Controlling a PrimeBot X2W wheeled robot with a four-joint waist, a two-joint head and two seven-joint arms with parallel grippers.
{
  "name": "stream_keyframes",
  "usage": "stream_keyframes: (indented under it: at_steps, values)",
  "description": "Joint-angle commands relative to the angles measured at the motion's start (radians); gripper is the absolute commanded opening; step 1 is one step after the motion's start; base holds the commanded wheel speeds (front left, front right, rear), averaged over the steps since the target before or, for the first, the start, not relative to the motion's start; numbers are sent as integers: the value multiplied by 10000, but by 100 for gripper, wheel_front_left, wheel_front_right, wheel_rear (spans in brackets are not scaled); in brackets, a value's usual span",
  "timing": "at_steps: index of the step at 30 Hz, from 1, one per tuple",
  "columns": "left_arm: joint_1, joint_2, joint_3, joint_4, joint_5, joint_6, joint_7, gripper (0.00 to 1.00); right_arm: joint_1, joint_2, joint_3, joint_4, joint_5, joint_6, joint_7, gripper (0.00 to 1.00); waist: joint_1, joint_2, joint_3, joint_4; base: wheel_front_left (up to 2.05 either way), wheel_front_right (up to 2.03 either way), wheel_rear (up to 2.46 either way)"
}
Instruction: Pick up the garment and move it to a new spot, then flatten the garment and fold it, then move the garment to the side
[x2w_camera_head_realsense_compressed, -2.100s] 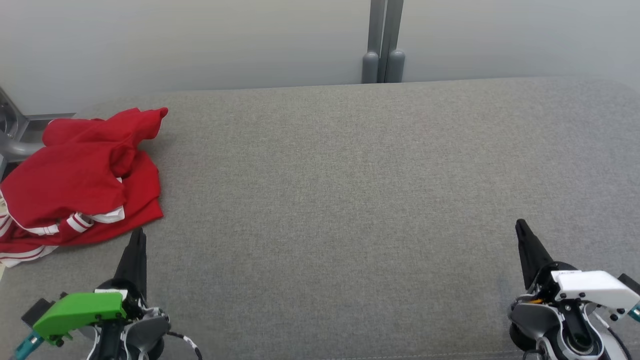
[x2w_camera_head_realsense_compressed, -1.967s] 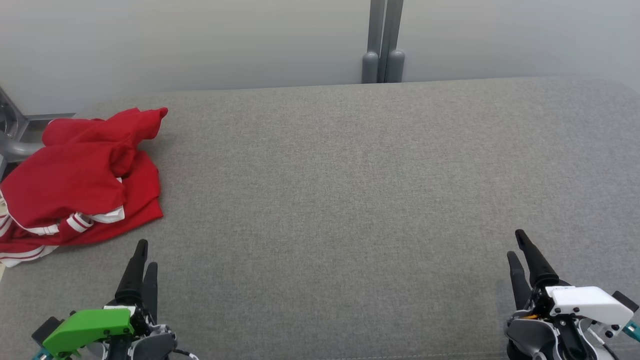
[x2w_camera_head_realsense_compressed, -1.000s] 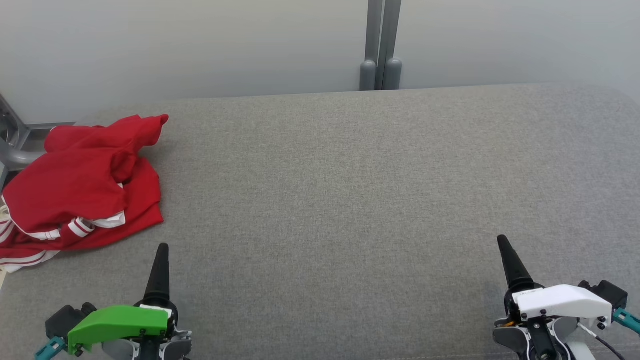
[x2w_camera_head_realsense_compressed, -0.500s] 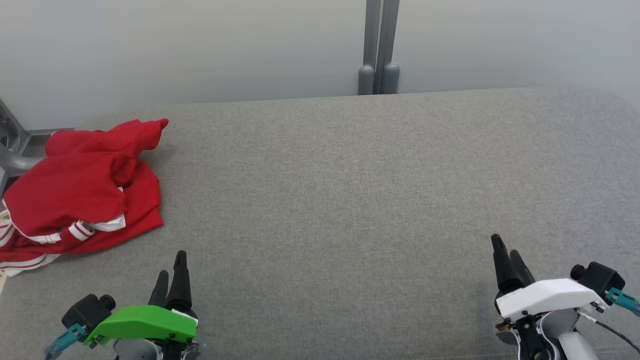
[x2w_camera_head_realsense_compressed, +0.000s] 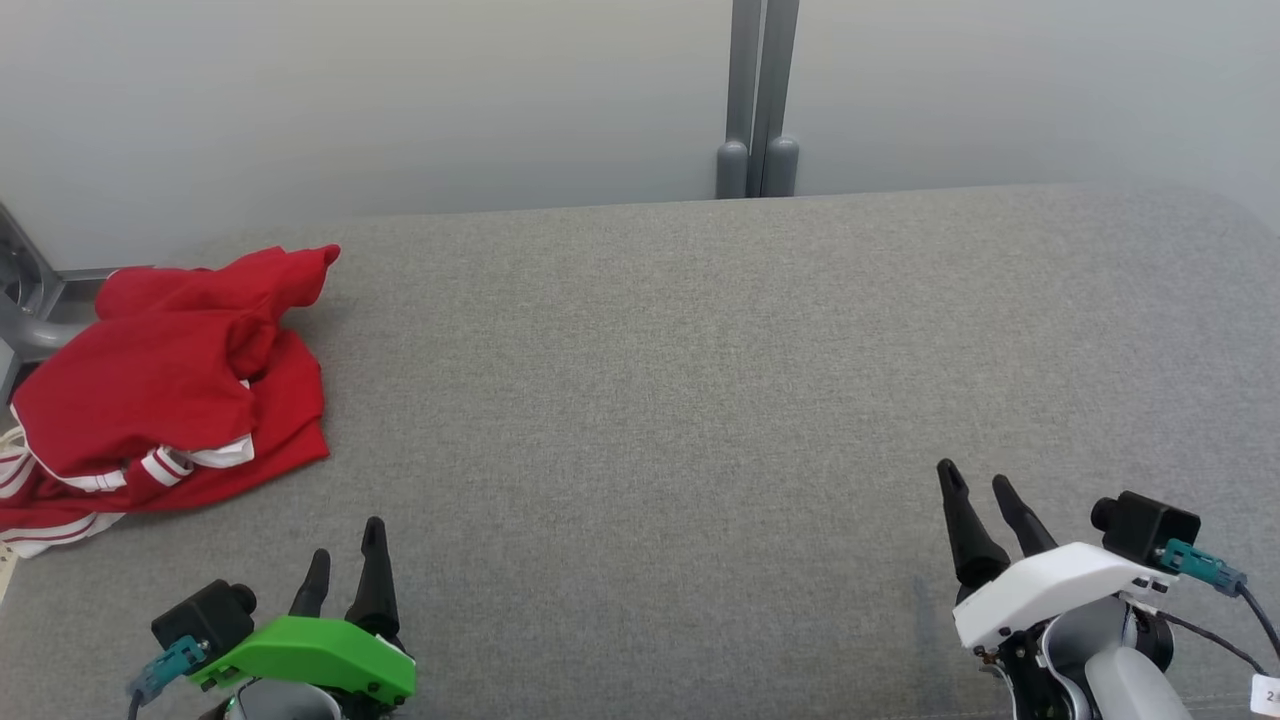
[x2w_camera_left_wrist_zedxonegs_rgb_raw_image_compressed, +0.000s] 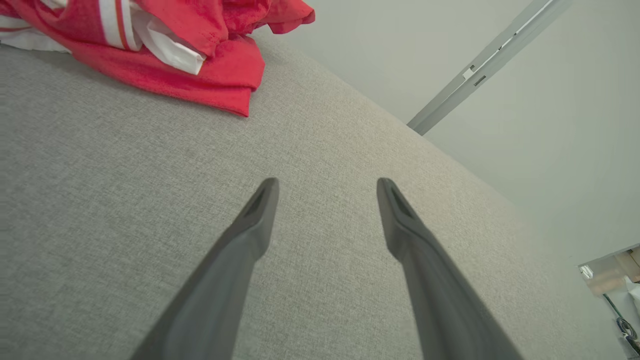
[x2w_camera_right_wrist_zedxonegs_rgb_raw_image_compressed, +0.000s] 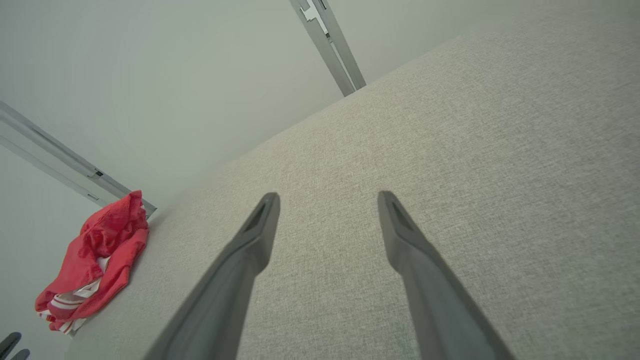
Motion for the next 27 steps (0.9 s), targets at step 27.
stream_keyframes:
  at_steps: [27]
  values:
    - [-192, 802, -634, -169, 2646, 634, -512, 100, -79, -73, 420, -475, -3582, 26, 180, 100, 0, 0, -168, 20, 0, 0, 0]
